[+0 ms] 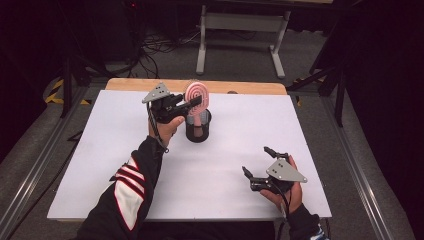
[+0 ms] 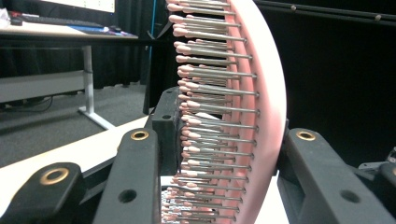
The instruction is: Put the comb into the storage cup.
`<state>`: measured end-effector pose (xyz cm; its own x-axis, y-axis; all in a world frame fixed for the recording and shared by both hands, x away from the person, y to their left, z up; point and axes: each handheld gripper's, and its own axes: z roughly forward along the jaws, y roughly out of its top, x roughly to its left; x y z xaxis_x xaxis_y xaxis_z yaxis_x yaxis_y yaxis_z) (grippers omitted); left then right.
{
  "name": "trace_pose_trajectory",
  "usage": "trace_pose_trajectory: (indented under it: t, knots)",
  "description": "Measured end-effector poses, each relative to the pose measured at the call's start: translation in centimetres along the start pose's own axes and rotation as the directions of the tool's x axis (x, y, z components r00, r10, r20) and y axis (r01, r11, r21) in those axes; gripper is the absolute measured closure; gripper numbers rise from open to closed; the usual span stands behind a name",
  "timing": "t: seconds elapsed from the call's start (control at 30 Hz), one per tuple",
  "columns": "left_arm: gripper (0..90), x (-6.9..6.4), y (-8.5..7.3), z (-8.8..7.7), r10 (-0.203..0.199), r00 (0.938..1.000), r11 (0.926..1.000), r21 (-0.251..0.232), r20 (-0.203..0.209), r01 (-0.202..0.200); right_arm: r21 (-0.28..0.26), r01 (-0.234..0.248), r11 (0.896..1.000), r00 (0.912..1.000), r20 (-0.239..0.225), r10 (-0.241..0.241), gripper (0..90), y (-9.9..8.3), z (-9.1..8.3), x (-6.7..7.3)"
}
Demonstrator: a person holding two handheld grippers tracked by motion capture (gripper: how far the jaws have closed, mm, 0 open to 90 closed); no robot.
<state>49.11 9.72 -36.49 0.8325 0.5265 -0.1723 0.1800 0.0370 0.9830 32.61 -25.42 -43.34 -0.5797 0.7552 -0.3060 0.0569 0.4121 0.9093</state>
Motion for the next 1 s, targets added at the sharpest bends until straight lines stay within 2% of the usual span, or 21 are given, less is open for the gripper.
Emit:
trace_pose_trajectory:
  t: [0.13, 0.57, 0.7, 0.9, 1.0]
  knots:
    - [62.4, 0.2, -0.2, -0.1, -0.016, 0.9999, 0.9999, -0.001, -0.001, 0.016, 0.003, 0.000, 1.000, 1.0000, -0.001, 0.000, 8.6, 0.0, 0.1, 0.1]
    - [62.1, 0.2, -1.2, 0.2, -0.027, 0.9996, 0.9994, 0.021, -0.006, 0.027, 0.008, 0.005, 1.000, 1.0000, -0.005, -0.005, 8.8, -0.1, 0.1, 0.2]
    - [62.0, 0.3, -1.5, 0.2, -0.037, 0.9993, 0.9992, 0.014, -0.006, 0.038, 0.009, 0.005, 1.000, 1.0000, -0.005, -0.005, 8.8, -0.1, 0.1, 0.2]
    - [61.9, 0.3, -1.5, 0.2, -0.032, 0.9995, 0.9993, 0.017, -0.008, 0.032, 0.013, 0.009, 1.000, 0.9999, -0.008, -0.009, 8.8, -0.1, 0.2, 0.2]
    - [61.7, 0.5, -1.6, 0.1, -0.044, 0.9990, 0.9990, 0.009, -0.008, 0.045, 0.015, 0.012, 1.000, 0.9999, -0.009, -0.012, 8.8, -0.1, 0.2, 0.3]
